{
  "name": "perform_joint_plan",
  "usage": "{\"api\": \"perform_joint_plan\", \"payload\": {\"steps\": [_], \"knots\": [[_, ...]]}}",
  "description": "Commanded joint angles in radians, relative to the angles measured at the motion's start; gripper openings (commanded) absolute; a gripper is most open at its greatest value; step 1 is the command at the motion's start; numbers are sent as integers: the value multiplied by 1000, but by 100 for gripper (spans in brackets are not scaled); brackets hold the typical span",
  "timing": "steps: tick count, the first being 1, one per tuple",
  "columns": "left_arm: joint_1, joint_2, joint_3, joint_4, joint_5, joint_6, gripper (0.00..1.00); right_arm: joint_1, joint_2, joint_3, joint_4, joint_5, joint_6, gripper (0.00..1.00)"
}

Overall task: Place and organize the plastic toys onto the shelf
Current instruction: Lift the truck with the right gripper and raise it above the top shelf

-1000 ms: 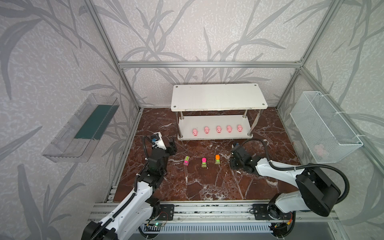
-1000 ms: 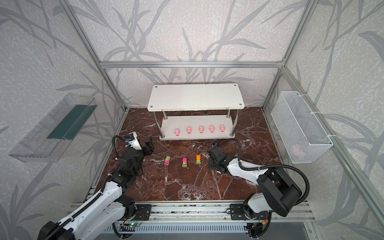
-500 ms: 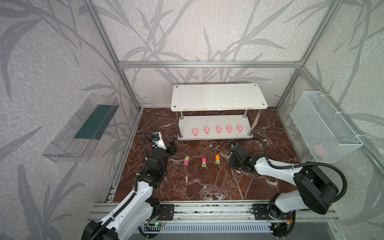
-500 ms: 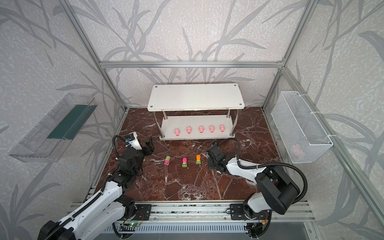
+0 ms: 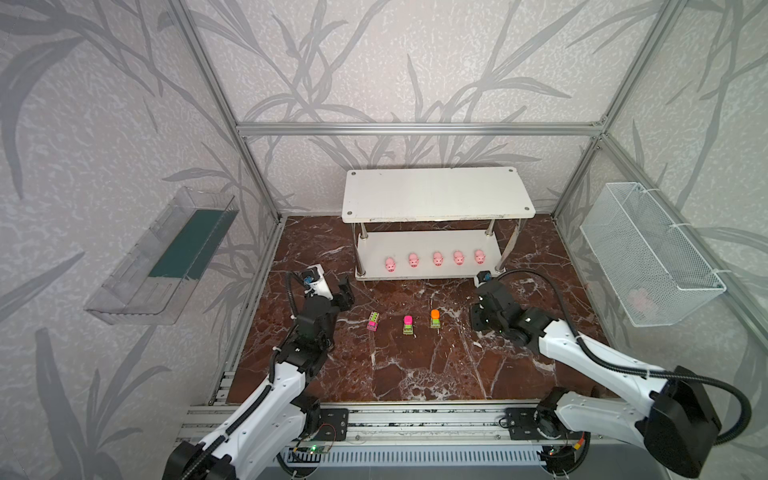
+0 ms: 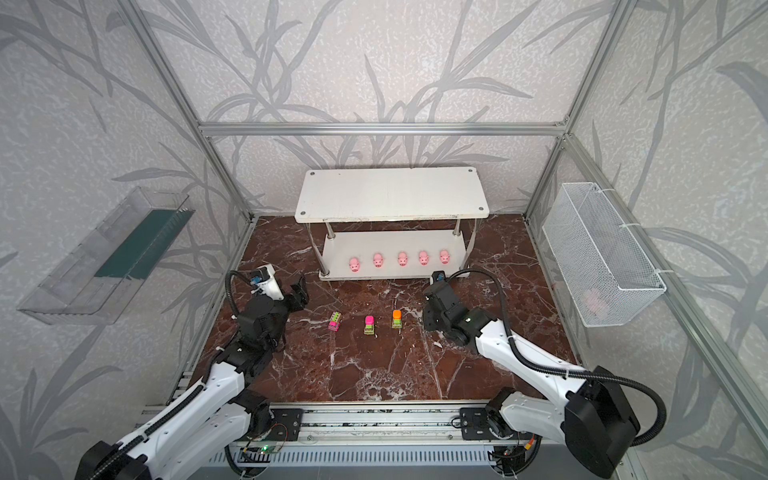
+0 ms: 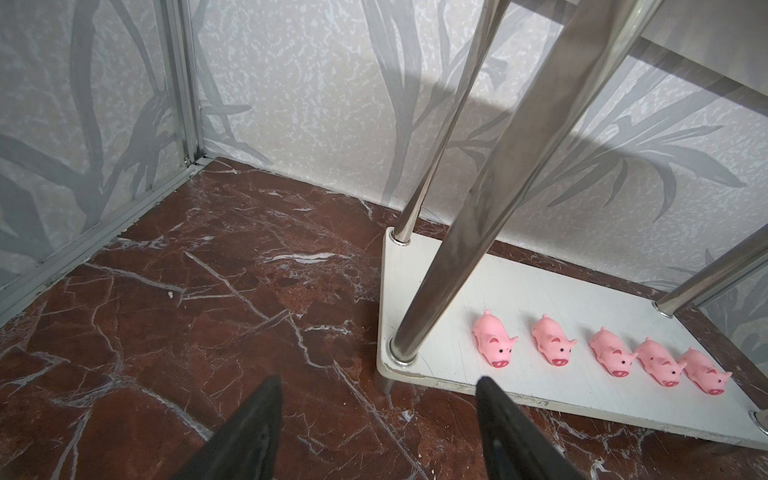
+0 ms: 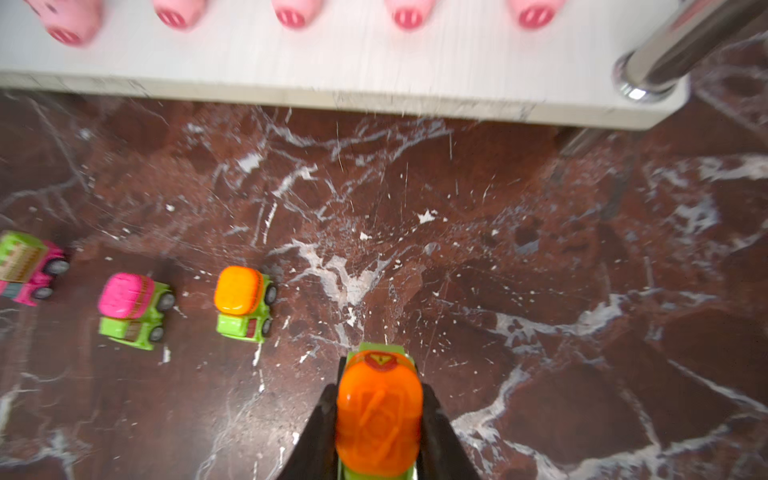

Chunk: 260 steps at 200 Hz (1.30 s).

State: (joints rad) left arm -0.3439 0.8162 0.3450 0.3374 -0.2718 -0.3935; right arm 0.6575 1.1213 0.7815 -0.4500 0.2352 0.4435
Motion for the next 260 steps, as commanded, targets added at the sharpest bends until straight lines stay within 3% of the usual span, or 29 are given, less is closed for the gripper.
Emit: {"api": "perform_joint_plan", "payload": {"steps": [1, 54, 124, 191, 260], "knots": [[-3, -2, 34, -54, 28, -43, 71, -14, -72, 135, -222, 8, -66, 22], [-4, -11, 54, -193, 105, -114, 71, -27, -4, 650, -520, 2, -185, 22], [-12, 9, 23, -203, 209, -120, 71, -178, 304, 1243, -619, -16, -340, 21], [-28, 7, -1, -196, 239, -119, 71, -322, 572, 1471, -625, -94, -349, 21], [-33, 0, -13, -198, 233, -120, 72, -392, 753, 1619, -642, -155, -339, 20]]}}
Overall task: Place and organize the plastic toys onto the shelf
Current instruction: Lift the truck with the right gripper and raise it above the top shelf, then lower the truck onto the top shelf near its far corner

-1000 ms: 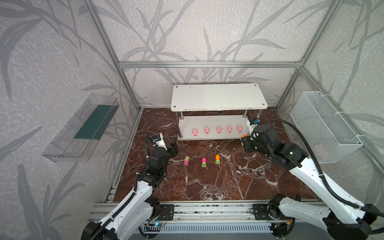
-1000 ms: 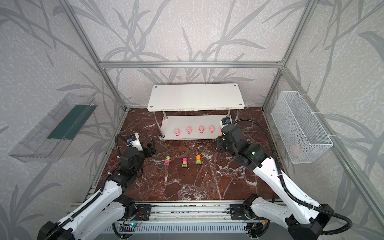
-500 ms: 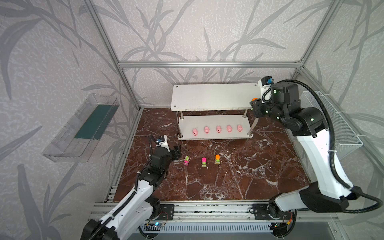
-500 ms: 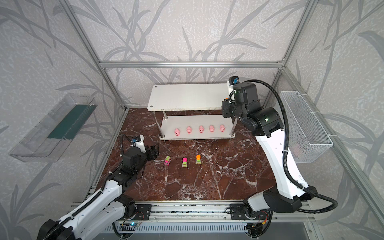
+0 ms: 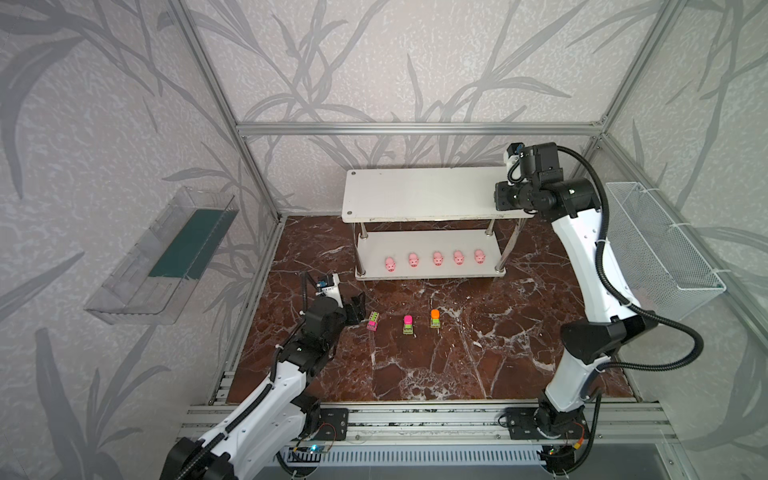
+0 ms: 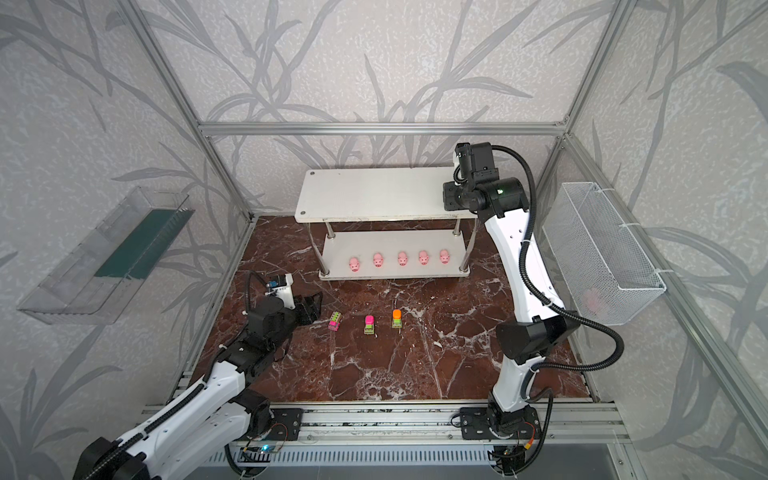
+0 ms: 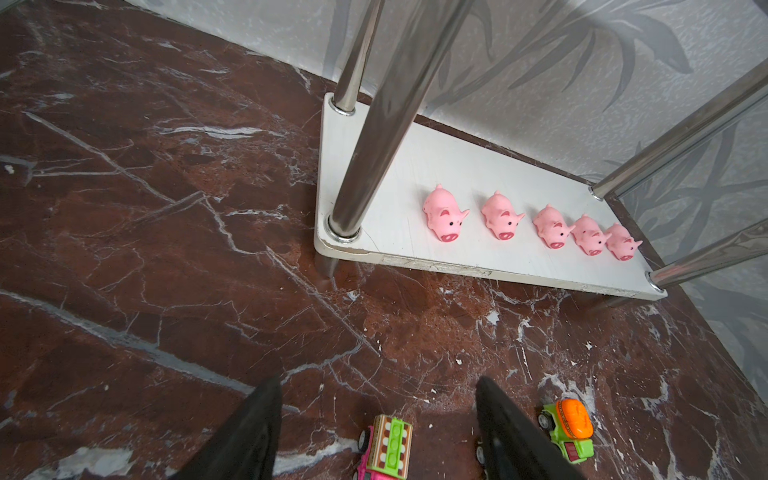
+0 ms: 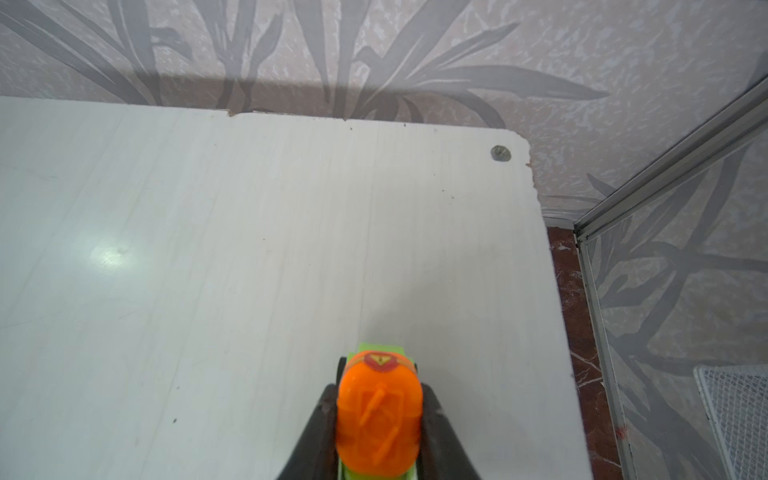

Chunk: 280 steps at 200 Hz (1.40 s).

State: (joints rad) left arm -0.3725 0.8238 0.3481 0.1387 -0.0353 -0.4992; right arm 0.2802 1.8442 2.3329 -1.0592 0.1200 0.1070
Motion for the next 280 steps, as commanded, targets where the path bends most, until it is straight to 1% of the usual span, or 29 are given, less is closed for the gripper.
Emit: {"api": "perform_joint_plan", "payload": {"steps": [1, 62, 86, 108, 167, 210, 225, 243, 256, 270, 280], "knots": [[-5, -8, -17, 2, -3, -15, 72, -16, 34, 70, -34, -40, -3, 20], [-5, 27, -20, 26, -5, -16, 72, -34, 114, 155, -83, -52, -4, 21], [-5, 41, -20, 38, -3, -21, 72, -36, 125, 163, -87, -54, -2, 28], [-5, 53, -22, 47, -2, -22, 71, -39, 135, 173, -88, -54, 1, 31], [-5, 48, -28, 49, -3, -26, 71, -47, 160, 262, -104, -71, 16, 40], [-5, 32, -29, 34, -9, -27, 72, -62, 167, 360, -111, -102, 28, 51], [-5, 25, -29, 28, -9, -27, 71, -66, 151, 383, -102, -120, 28, 55], [-5, 16, -30, 21, -11, -26, 71, -67, 110, 381, -84, -134, 24, 56], [-5, 9, -28, 15, -14, -25, 72, -67, 57, 349, -62, -161, 15, 56], [-5, 5, -29, 13, -17, -25, 71, -67, -33, 261, -16, -212, 0, 56], [-5, 5, -28, 13, -18, -25, 72, -66, -124, 150, 47, -246, -4, 56]]}}
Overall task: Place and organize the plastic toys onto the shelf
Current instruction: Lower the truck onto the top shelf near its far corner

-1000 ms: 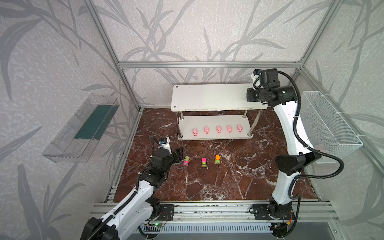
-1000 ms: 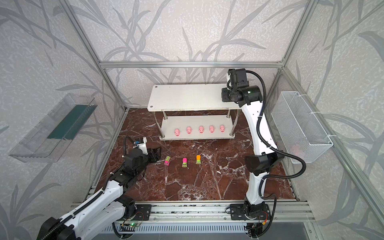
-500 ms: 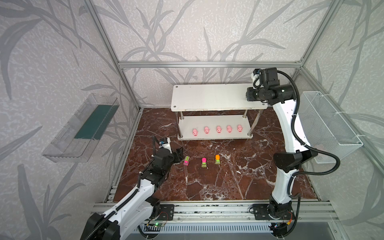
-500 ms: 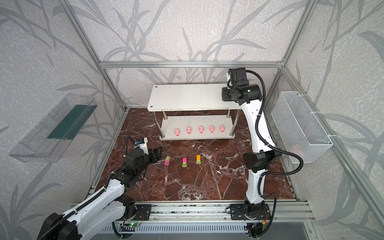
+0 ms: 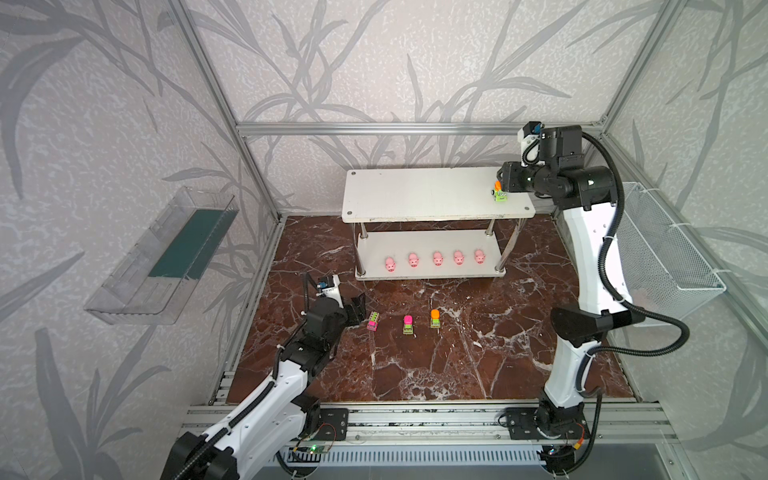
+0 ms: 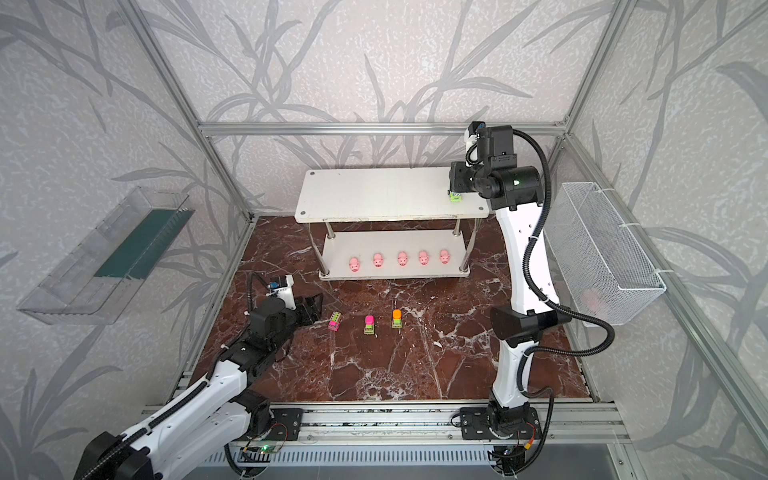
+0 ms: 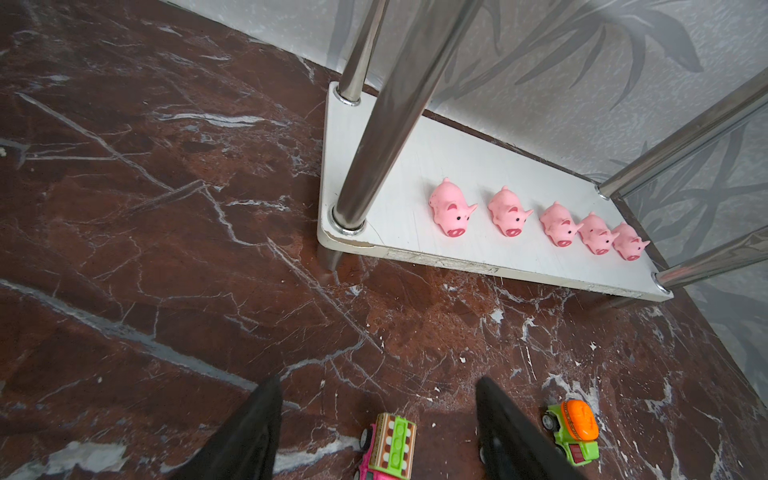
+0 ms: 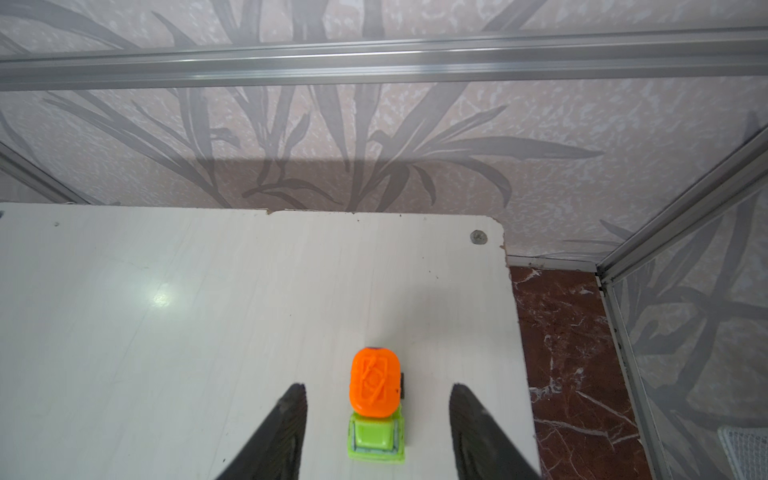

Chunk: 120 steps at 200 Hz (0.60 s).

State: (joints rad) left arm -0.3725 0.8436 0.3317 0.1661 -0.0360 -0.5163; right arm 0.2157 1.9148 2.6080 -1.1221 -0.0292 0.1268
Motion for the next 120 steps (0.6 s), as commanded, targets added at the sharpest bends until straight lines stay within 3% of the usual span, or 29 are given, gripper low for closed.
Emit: {"api": "perform_joint_plan", "payload": {"steps": [1, 26, 46, 85, 120], "knots": [[-5, -15, -11, -14, -18, -8, 72, -1, -199, -145, 118, -100, -23, 56], [-5, -6, -12, -1, -18, -13, 72, 2, -516, -570, 388, -135, 0, 56], [-5, -2, 1, -9, -15, -14, 72, 11, -727, -843, 501, -158, 13, 60], [-6, -3, 11, -25, -34, -7, 71, 47, -1067, -1259, 517, -260, 21, 62], [-6, 1, 11, -45, -69, 4, 71, 111, -1262, -1509, 398, -209, 84, 66]]}}
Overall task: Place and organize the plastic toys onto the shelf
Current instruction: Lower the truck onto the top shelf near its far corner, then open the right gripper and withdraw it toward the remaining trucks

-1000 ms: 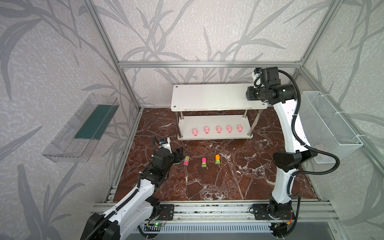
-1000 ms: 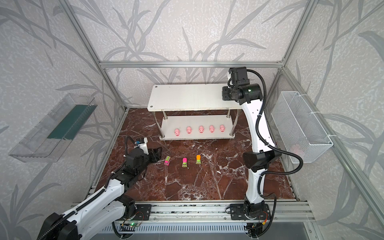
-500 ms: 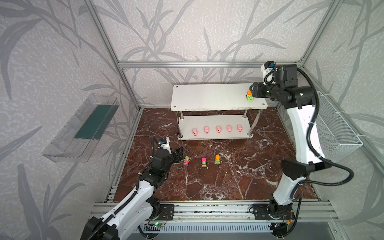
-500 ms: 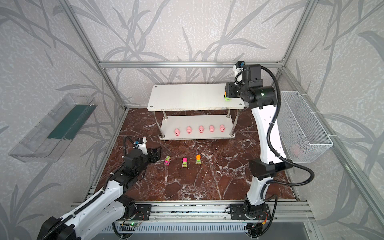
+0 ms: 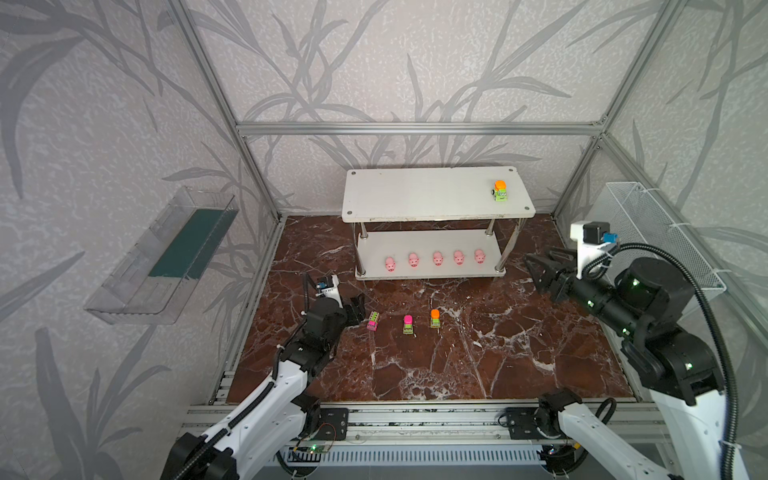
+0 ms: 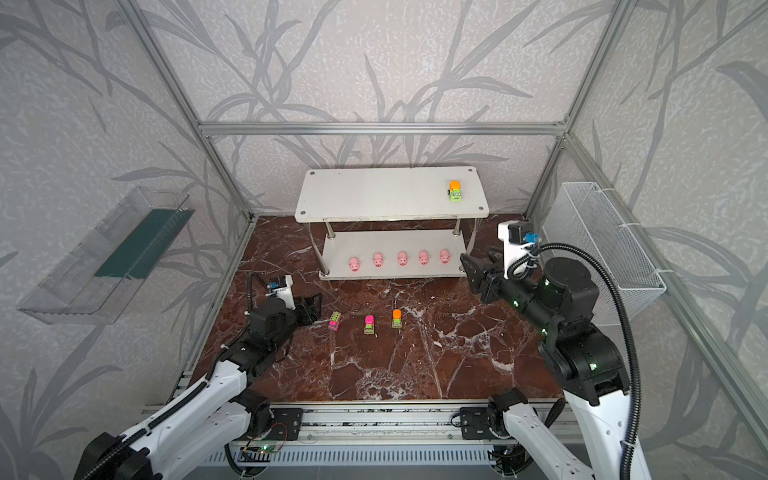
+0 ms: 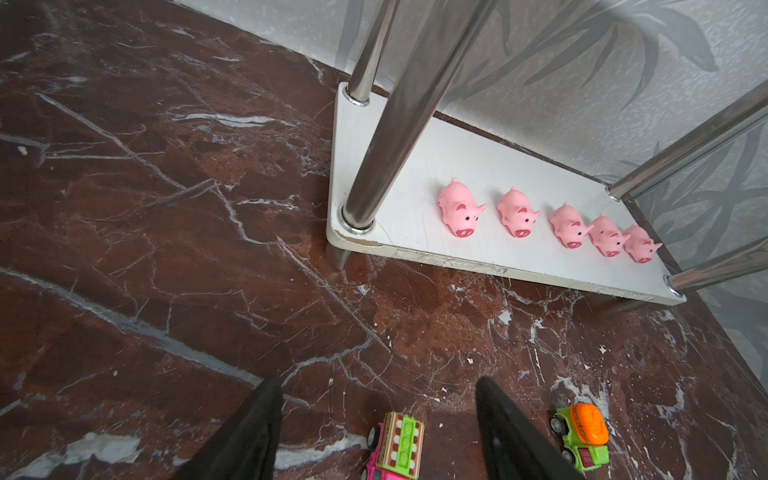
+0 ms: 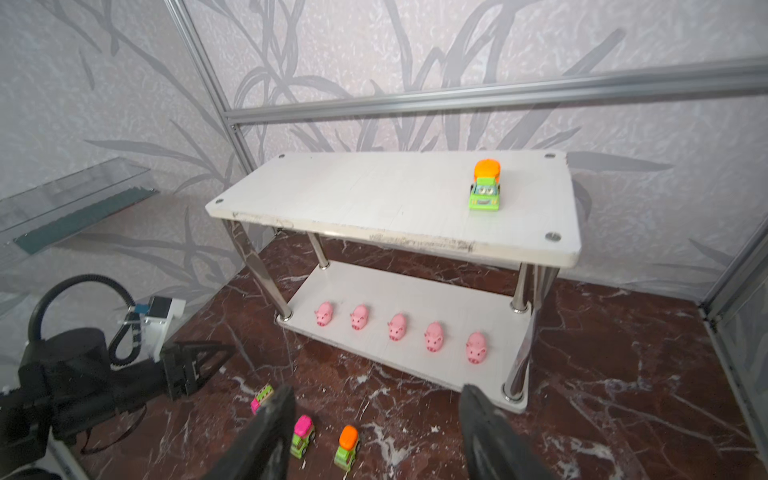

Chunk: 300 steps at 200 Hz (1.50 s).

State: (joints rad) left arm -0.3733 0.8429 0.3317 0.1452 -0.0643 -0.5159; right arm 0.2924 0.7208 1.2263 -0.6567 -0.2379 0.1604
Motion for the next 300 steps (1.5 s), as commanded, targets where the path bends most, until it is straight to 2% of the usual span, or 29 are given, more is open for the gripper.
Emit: {"api": "perform_joint_plan", "payload": {"steps": [1, 30, 59, 81, 103, 130, 186, 214, 249, 300], "knots": [[-5, 2, 12, -25, -42, 4, 71, 36, -73, -131, -69, 0, 53, 66], [-6, 14, 8, -23, -56, 4, 71, 78, -198, -342, -48, 15, 175, 68], [-6, 22, 11, -19, -61, -1, 71, 173, -224, -518, 29, 88, 288, 71], [-6, 24, 9, -19, -69, -1, 71, 321, -172, -613, 128, 229, 340, 74], [-5, 23, 12, -28, -71, -2, 71, 468, -22, -647, 220, 355, 373, 76], [-6, 27, 10, -27, -69, -8, 71, 545, 183, -656, 350, 399, 427, 76], [-6, 36, -8, -22, -73, -15, 71, 568, 499, -583, 496, 472, 471, 76], [-6, 46, -14, -12, -74, -19, 71, 582, 613, -521, 517, 486, 504, 76], [-6, 57, -20, 1, -74, -22, 71, 588, 725, -461, 557, 483, 485, 76], [-6, 79, -19, 12, -68, -24, 71, 587, 846, -386, 556, 513, 485, 68]]}}
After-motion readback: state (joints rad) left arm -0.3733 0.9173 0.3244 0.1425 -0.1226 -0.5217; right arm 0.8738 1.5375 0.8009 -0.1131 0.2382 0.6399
